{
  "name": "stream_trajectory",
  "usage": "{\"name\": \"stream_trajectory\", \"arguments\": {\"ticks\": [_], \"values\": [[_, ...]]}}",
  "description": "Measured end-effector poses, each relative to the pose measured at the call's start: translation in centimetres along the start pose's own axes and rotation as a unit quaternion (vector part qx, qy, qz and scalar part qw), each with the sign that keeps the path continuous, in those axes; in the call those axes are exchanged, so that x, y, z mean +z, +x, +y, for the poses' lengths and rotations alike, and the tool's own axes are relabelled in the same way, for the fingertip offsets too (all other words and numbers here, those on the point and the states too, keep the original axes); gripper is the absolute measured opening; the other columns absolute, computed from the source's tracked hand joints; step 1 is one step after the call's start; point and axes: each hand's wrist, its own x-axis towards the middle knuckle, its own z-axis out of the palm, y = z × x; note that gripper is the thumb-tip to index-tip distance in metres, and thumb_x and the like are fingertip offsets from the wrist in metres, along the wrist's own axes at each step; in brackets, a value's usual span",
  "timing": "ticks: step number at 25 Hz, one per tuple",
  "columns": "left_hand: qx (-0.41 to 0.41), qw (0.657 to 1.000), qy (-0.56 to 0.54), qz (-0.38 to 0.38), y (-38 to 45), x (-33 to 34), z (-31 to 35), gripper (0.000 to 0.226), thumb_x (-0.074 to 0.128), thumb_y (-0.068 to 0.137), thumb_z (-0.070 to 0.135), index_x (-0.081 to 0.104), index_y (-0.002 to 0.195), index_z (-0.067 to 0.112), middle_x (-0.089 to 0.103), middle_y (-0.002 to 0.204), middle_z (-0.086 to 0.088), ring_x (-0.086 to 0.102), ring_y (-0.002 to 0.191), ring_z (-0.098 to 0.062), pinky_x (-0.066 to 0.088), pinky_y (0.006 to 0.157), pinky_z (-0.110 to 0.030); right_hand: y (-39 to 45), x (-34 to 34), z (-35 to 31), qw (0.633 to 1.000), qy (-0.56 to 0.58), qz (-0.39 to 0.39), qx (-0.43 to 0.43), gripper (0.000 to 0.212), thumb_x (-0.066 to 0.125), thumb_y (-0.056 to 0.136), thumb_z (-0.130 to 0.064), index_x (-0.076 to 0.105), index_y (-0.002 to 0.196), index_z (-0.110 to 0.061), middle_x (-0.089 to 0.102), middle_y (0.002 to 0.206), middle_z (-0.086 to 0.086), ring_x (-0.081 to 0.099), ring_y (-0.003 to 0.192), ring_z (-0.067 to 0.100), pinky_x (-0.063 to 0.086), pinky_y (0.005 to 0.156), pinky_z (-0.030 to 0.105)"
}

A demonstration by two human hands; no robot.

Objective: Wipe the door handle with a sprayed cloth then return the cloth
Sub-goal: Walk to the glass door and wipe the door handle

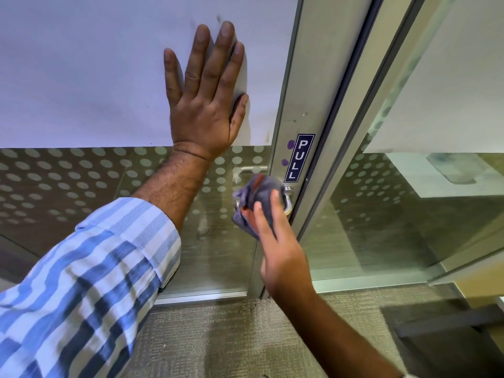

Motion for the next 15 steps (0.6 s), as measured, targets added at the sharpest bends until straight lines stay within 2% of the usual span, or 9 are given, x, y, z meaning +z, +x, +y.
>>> {"name": "stream_trajectory", "arguments": {"ticks": [2, 3, 5, 7, 9, 11, 13, 15], "values": [[0.002, 1.0, 0.002, -0.001, 0.0, -0.1, 0.0, 0.064, 0.05, 0.11, 0.048, 0.04, 0.164, 0.017, 0.048, 0.167, -0.012, 0.036, 0.154, -0.038, 0.022, 0.123, -0.067, 2.4, 0.8, 0.4, 0.99, -0.101, -0.092, -0.016, 0.109, 0.053, 0.085, 0.015, 0.002, 0.171, -0.028, -0.012, 0.18, 0.0, -0.002, 0.166, 0.03, 0.005, 0.133, 0.049], [0.003, 1.0, 0.002, -0.002, 0.0, -0.1, 0.0, 0.064, 0.049, 0.11, 0.048, 0.04, 0.165, 0.017, 0.048, 0.167, -0.012, 0.036, 0.155, -0.038, 0.021, 0.123, -0.067, 3.1, 1.4, 0.5, 0.984, -0.136, -0.114, -0.026, 0.107, 0.058, 0.086, 0.012, 0.007, 0.171, -0.027, -0.006, 0.181, 0.0, -0.001, 0.167, 0.033, 0.005, 0.133, 0.056], [0.003, 1.0, 0.0, -0.006, 0.0, -0.2, -0.1, 0.064, 0.049, 0.11, 0.047, 0.039, 0.165, 0.016, 0.047, 0.168, -0.012, 0.034, 0.155, -0.038, 0.021, 0.123, -0.067, 3.4, 1.9, 0.7, 0.977, -0.172, -0.118, -0.045, 0.099, 0.063, 0.086, 0.006, 0.019, 0.17, -0.025, 0.011, 0.181, 0.0, 0.014, 0.166, 0.035, 0.014, 0.131, 0.064], [0.005, 1.0, -0.003, -0.006, 0.0, -0.1, -0.1, 0.064, 0.049, 0.11, 0.047, 0.039, 0.165, 0.016, 0.046, 0.168, -0.013, 0.033, 0.156, -0.038, 0.02, 0.124, -0.067, 3.1, 1.5, 1.4, 0.976, -0.183, -0.11, -0.046, 0.096, 0.065, 0.086, 0.002, 0.025, 0.169, -0.026, 0.023, 0.178, 0.0, 0.027, 0.162, 0.034, 0.02, 0.13, 0.064], [0.005, 1.0, -0.002, -0.006, 0.0, -0.1, 0.0, 0.065, 0.05, 0.11, 0.048, 0.038, 0.165, 0.016, 0.045, 0.168, -0.013, 0.031, 0.156, -0.037, 0.019, 0.124, -0.067, 2.6, 0.6, 2.6, 0.977, -0.182, -0.108, -0.04, 0.098, 0.065, 0.083, 0.004, 0.027, 0.168, -0.027, 0.03, 0.176, -0.001, 0.033, 0.16, 0.033, 0.021, 0.13, 0.063], [0.006, 1.0, 0.002, -0.009, 0.0, -0.1, -0.1, 0.067, 0.049, 0.109, 0.048, 0.036, 0.166, 0.016, 0.042, 0.17, -0.012, 0.028, 0.157, -0.037, 0.017, 0.126, -0.066, 1.9, -0.8, 3.8, 0.979, -0.177, -0.092, -0.042, 0.099, 0.071, 0.078, 0.004, 0.037, 0.166, -0.026, 0.039, 0.172, -0.002, 0.041, 0.156, 0.033, 0.027, 0.128, 0.062], [0.006, 1.0, 0.005, -0.013, 0.0, -0.1, 0.0, 0.068, 0.048, 0.109, 0.049, 0.033, 0.168, 0.016, 0.038, 0.171, -0.011, 0.026, 0.158, -0.036, 0.014, 0.129, -0.064, 1.0, -2.1, 5.3, 0.978, -0.189, -0.082, -0.042, 0.089, 0.08, 0.075, -0.004, 0.052, 0.158, -0.024, 0.053, 0.163, -0.001, 0.056, 0.145, 0.033, 0.04, 0.121, 0.061], [0.002, 1.0, 0.009, -0.005, -0.2, -0.1, 0.3, 0.068, 0.048, 0.109, 0.047, 0.033, 0.167, 0.016, 0.038, 0.171, -0.01, 0.027, 0.158, -0.036, 0.014, 0.13, -0.064, 0.0, -3.4, 6.9, 0.991, -0.119, -0.062, 0.02, 0.073, 0.08, 0.08, -0.013, 0.061, 0.15, -0.023, 0.066, 0.15, 0.001, 0.067, 0.131, 0.03, 0.048, 0.116, 0.054]]}}
